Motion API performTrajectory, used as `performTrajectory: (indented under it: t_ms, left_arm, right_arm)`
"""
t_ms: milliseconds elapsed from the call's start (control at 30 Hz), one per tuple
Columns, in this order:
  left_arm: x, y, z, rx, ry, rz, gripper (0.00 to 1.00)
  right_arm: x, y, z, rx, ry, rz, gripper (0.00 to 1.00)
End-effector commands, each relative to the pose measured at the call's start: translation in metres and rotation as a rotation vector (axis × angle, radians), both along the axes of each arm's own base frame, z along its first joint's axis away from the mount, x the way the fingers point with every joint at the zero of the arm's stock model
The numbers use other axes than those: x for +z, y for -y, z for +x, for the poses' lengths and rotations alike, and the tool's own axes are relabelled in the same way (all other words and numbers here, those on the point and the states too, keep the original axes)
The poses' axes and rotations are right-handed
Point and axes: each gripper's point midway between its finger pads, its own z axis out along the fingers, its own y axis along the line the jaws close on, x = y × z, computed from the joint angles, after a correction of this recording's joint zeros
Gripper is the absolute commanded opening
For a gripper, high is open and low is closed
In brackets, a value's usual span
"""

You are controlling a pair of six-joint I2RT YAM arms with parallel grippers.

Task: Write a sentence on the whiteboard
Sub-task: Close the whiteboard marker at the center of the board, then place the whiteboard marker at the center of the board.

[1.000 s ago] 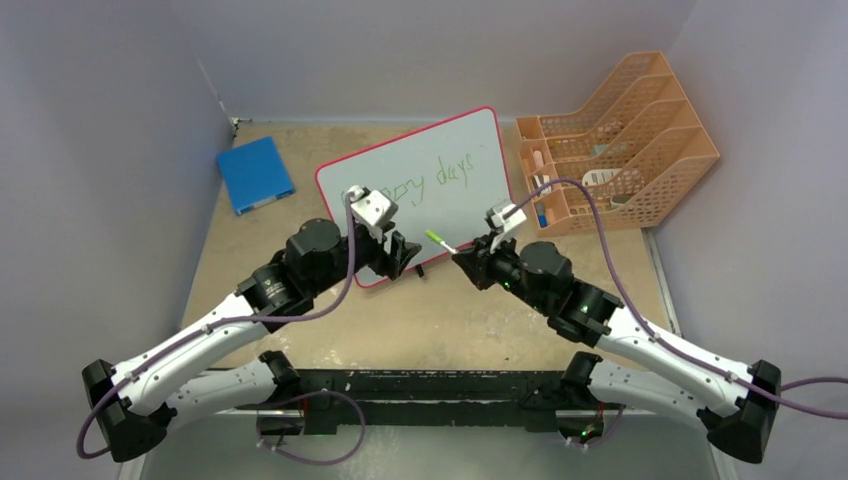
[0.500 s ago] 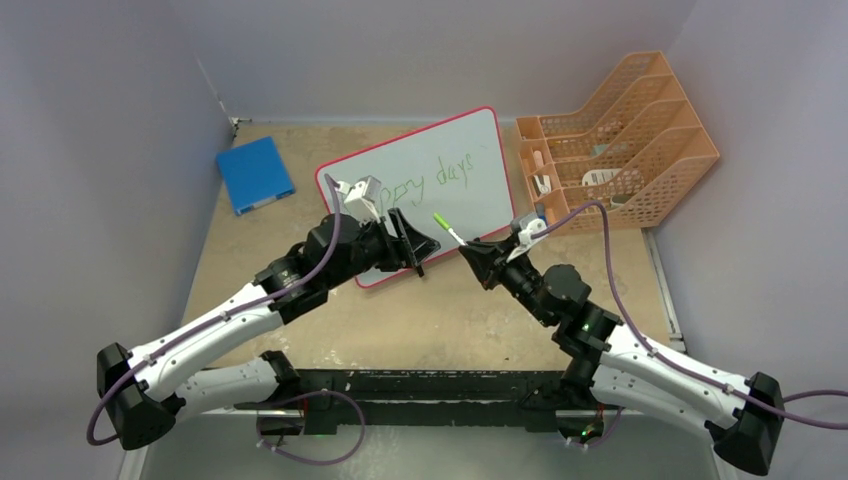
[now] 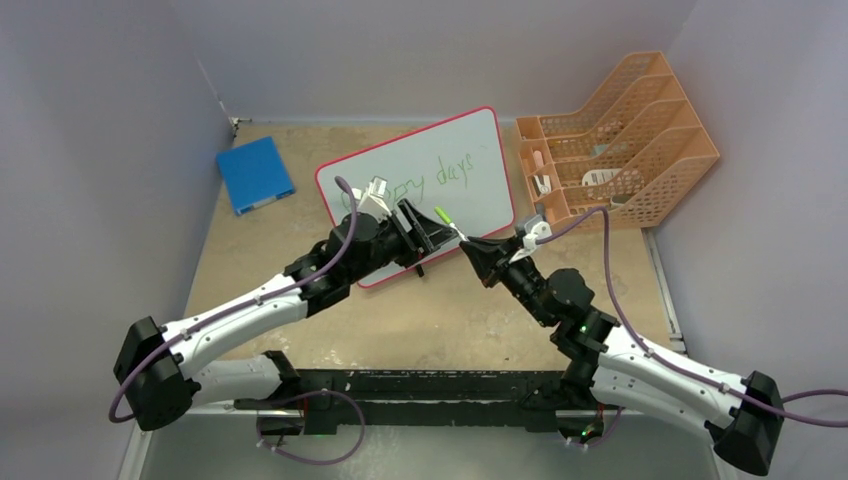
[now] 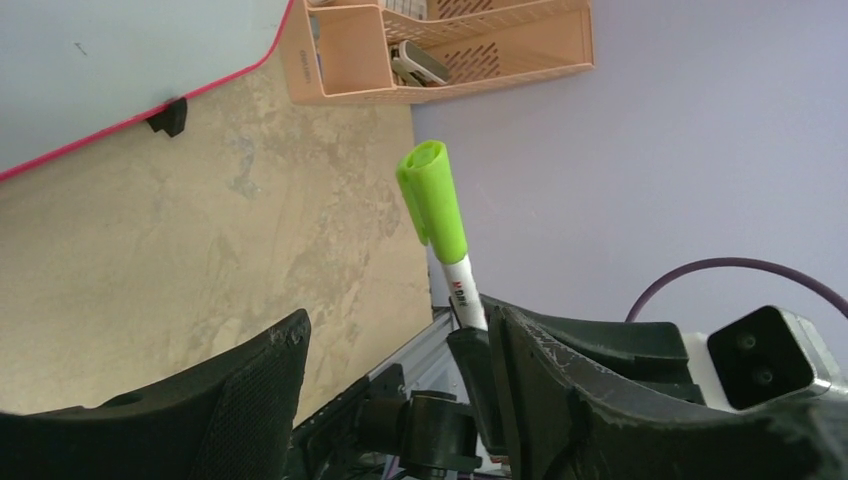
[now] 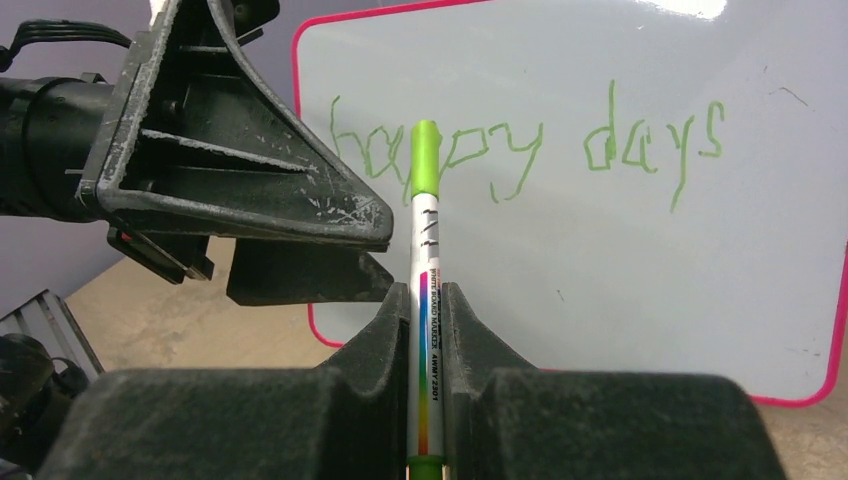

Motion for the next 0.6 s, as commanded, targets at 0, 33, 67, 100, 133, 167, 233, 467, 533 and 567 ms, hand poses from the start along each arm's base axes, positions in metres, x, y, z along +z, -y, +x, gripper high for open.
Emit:
performTrajectory:
  t_ms: [0, 33, 67, 100, 133, 167, 233, 467, 533, 567]
  left_arm:
    - [0.038, 0.01, 0.005, 0.0, 0.041, -0.152, 0.63]
    - [0.037, 0.011, 0.007, 0.002, 0.039, -0.153, 0.62]
    - [0.035, 0.011, 0.008, 0.006, 0.032, -0.153, 0.62]
    - [0.032, 0.013, 0.008, 0.008, 0.021, -0.153, 0.61]
    - [0.029, 0.014, 0.009, 0.01, 0.012, -0.153, 0.59]
    - [0.029, 0.014, 0.01, 0.011, 0.007, -0.157, 0.57]
    - [0.026, 0.016, 0.011, 0.012, 0.001, -0.164, 0.52]
    - [0.028, 0.023, 0.015, 0.007, 0.002, -0.199, 0.37]
    - [0.029, 0.026, 0.016, -0.002, 0.005, -0.209, 0.25]
    - [0.029, 0.027, 0.015, -0.008, 0.006, -0.212, 0.18]
  right_arm:
    - [0.021, -0.003, 0.001, 0.009, 0.066, 0.047, 0.0]
    - [0.021, -0.003, 0.001, 0.01, 0.068, 0.047, 0.0]
    - [0.022, -0.003, 0.002, 0.009, 0.069, 0.047, 0.0]
    - [0.022, -0.003, 0.002, 0.009, 0.07, 0.047, 0.0]
    - [0.021, -0.004, 0.001, 0.011, 0.071, 0.045, 0.0]
    - [0.021, -0.004, 0.001, 0.01, 0.071, 0.046, 0.0]
    - [0.02, -0.004, 0.001, 0.012, 0.07, 0.042, 0.0]
    - [0.017, -0.007, 0.001, 0.021, 0.07, 0.033, 0.0]
    - [0.016, -0.007, 0.001, 0.024, 0.069, 0.031, 0.0]
    - [0.015, -0.007, 0.001, 0.023, 0.067, 0.03, 0.0]
